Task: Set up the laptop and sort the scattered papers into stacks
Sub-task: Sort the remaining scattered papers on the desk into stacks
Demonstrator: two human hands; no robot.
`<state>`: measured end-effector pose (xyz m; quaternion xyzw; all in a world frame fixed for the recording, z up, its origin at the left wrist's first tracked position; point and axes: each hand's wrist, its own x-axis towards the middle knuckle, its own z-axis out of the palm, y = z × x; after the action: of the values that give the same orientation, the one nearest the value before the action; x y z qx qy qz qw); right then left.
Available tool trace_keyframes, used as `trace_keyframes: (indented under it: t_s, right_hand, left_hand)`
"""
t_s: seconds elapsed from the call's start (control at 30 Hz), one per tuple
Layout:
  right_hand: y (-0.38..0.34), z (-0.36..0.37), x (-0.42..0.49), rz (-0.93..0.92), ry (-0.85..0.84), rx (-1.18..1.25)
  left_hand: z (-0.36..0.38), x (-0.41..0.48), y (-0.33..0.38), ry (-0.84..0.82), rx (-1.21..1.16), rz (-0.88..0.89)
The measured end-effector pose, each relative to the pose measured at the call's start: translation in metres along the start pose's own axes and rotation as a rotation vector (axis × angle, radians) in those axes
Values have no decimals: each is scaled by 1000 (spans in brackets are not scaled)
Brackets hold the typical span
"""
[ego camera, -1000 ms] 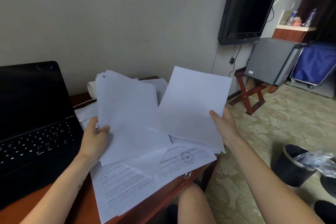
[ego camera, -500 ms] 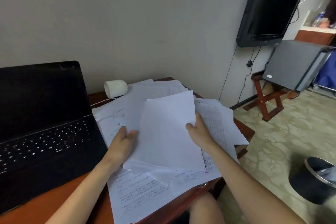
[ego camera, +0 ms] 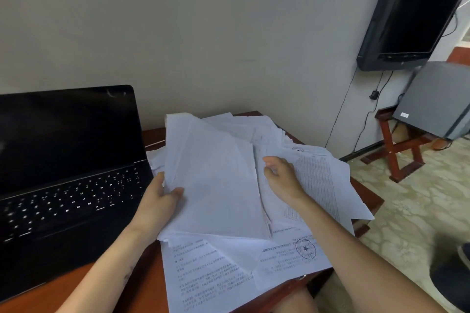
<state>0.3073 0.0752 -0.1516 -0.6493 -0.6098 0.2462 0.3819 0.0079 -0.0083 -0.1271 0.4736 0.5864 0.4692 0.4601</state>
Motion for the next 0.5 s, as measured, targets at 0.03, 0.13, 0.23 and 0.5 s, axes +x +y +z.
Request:
trace_keyframes:
  t_s: [0.03,0.13,0.23,0.5]
  right_hand:
    - [-2,2,7,-7,-14,-10]
    - [-17,14,27,-5,-41,-85]
    - [-33,29,47,23,-57,-174]
    - [-52,54,77,190,-117,-539]
  left_hand:
    - [-6,-2,-2,18,2,-11]
    - [-24,-9,-6,73,5,-45]
    - [-33,-17,-13,111,44,-26]
    - [-39,-18,-17,131,108,1]
